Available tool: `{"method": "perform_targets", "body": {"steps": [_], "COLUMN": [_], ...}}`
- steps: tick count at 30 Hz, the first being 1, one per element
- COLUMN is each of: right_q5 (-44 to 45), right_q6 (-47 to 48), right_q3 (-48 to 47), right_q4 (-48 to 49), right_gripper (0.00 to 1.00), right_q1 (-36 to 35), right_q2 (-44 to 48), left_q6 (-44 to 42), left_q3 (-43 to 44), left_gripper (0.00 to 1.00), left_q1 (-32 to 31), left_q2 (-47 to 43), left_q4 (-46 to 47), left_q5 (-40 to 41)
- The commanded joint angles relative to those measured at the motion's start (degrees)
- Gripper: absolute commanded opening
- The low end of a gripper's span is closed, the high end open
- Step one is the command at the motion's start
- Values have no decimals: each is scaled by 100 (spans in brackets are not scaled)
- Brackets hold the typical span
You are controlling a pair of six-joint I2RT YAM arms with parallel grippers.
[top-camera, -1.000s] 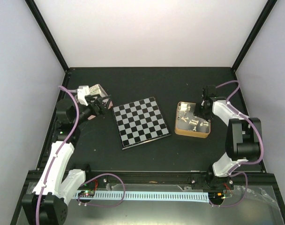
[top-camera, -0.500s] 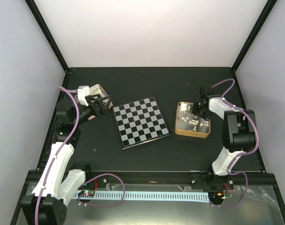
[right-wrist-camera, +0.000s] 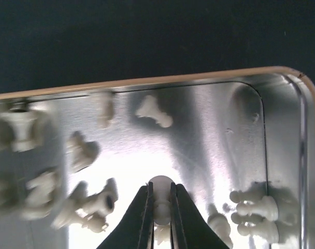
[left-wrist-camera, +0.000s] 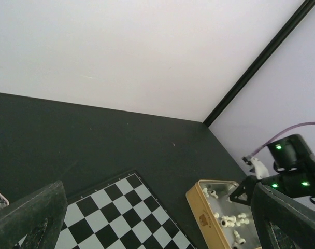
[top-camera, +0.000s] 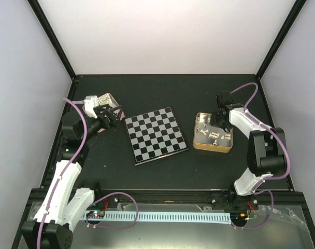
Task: Set up the chess pieces on the board
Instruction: Pick up the chess piece from the storage box, then place the chess piece on the chessboard.
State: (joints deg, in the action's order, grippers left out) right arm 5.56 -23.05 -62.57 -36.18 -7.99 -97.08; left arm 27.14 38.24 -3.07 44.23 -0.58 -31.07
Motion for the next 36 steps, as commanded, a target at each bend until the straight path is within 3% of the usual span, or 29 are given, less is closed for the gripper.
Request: {"method": "perform_targets", "body": {"steps": [1,7,16,24,36], "right_q5": [151,-400,-358,-398,-320], "right_q6": [-17,-124,-13,255,431], "right_q3": [-109,-12,-84,-448,-589], "right_q4": [-246,-291,-273,-537,-613], "right_gripper": [5,5,4,4,6], "right_q1": [-424,-1361,-2681,-3070,-3140], "right_q2": [661,1010,512,-338,-781], "left_q6": [-62,-84,-422,-439,-451], "left_q3": [184,159,502,427,400], "left_gripper": [99,99,99,99,99], "left_q1": [-67,-159,-480,-504,-508], "left_q2": [-207,-510,-995,-919,-747], "left_q4": [-57,-314,-790,-860,-858], "left_q5": [319,597,1419,1682,1718]}}
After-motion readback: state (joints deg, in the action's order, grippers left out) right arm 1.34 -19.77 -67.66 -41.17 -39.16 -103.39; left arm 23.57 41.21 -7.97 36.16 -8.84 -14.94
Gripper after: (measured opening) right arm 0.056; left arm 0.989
